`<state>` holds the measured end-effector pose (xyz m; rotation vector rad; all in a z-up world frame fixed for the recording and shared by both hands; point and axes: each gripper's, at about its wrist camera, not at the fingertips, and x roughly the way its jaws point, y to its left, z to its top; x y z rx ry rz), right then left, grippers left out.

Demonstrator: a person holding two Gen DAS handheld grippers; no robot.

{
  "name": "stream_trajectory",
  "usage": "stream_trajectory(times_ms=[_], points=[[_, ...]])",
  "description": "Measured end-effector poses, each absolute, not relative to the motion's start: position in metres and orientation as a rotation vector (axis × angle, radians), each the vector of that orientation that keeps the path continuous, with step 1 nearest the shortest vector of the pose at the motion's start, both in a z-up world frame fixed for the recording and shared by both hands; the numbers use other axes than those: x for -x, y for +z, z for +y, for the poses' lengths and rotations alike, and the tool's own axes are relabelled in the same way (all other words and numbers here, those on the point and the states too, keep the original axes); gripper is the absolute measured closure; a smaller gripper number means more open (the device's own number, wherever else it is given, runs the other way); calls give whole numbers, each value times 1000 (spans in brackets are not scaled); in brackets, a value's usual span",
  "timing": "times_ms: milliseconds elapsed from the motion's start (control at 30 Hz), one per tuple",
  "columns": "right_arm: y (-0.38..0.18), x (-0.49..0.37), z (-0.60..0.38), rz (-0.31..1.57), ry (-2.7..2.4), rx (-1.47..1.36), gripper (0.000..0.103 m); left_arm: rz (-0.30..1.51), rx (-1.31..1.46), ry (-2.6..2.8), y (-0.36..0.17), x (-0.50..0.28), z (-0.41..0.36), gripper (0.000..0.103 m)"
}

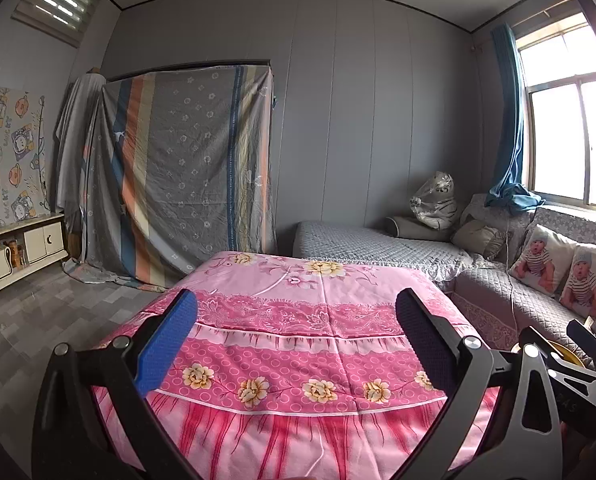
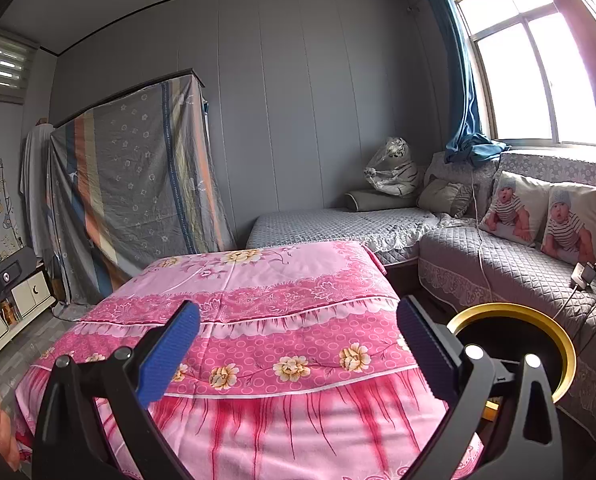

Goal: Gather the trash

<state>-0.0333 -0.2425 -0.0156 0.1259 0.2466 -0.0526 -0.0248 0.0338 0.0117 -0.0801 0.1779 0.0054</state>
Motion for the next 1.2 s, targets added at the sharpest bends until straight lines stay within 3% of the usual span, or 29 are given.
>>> stream_trajectory(times_ms=[1200], points=[[-29, 23, -248, 292, -75, -161, 8, 244, 79, -34, 4, 14, 17, 8]])
